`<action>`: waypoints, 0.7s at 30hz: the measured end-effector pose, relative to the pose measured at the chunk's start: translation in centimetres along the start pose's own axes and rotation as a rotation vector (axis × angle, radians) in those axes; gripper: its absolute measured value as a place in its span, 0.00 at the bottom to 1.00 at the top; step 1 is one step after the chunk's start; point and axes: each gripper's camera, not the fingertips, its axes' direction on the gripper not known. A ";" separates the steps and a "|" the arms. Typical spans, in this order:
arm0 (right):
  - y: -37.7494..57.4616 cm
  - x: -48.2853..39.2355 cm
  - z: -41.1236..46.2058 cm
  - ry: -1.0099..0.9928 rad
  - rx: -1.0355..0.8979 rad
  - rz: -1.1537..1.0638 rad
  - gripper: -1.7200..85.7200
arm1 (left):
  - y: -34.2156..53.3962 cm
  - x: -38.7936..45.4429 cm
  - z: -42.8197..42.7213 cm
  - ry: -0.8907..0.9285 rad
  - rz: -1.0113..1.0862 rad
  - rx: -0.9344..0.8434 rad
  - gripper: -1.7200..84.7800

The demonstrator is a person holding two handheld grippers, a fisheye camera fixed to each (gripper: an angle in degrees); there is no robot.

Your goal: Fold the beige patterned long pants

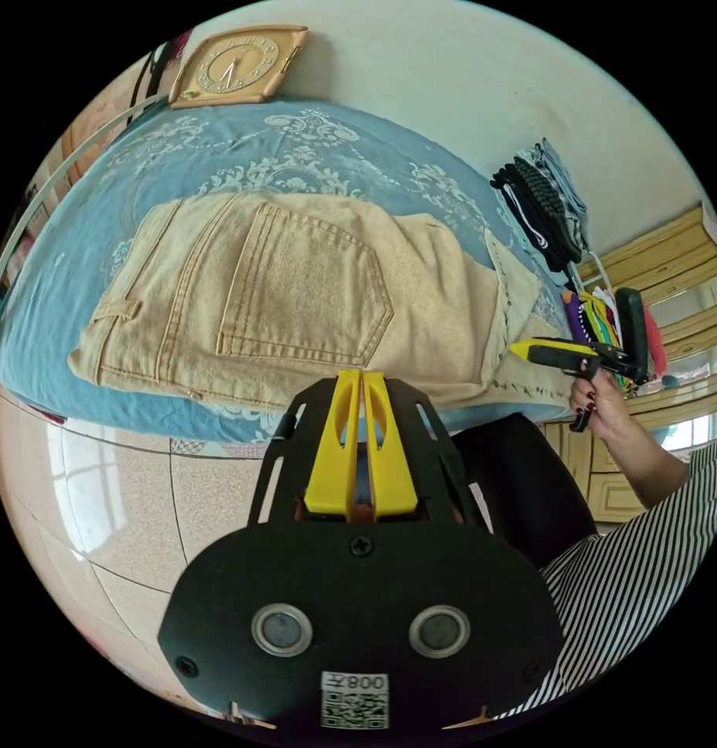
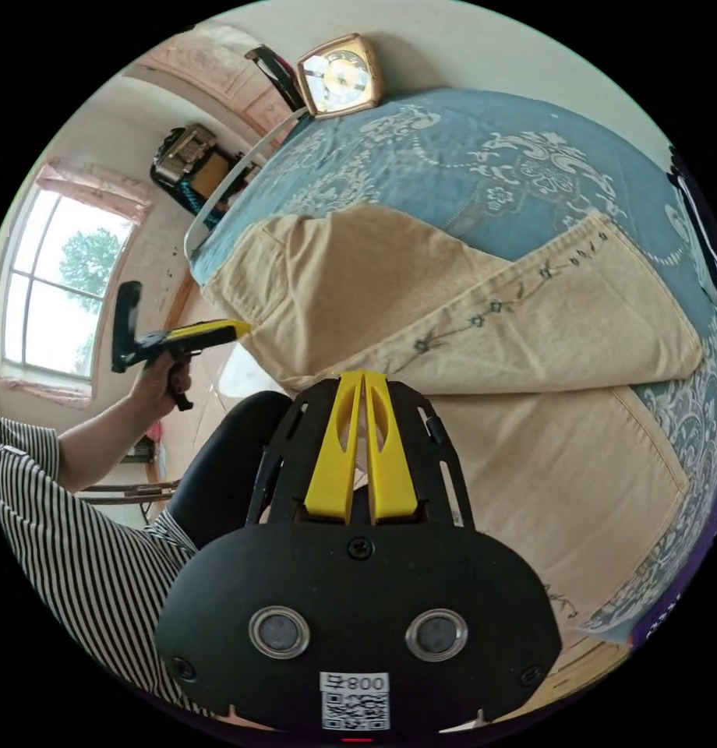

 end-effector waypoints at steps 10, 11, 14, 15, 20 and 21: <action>1.0 7.2 -3.3 -0.008 0.042 0.064 0.03 | -9.6 17.5 2.6 0.198 0.320 -0.021 0.08; 0.8 8.0 -4.1 0.006 0.063 0.076 0.03 | -11.0 19.2 3.7 0.214 0.333 -0.049 0.09; -0.8 12.5 -7.3 0.086 0.131 0.150 0.06 | -13.8 22.7 5.6 0.256 0.344 -0.100 0.10; -1.7 14.5 -8.2 0.113 0.143 0.187 0.07 | -14.7 24.0 5.9 0.254 0.356 -0.111 0.10; -5.8 20.6 -10.1 0.177 0.139 0.272 0.09 | -17.5 29.0 6.4 0.206 0.399 -0.162 0.11; -6.6 21.7 -10.1 0.197 0.131 0.285 0.10 | -18.1 30.1 6.4 0.195 0.406 -0.172 0.11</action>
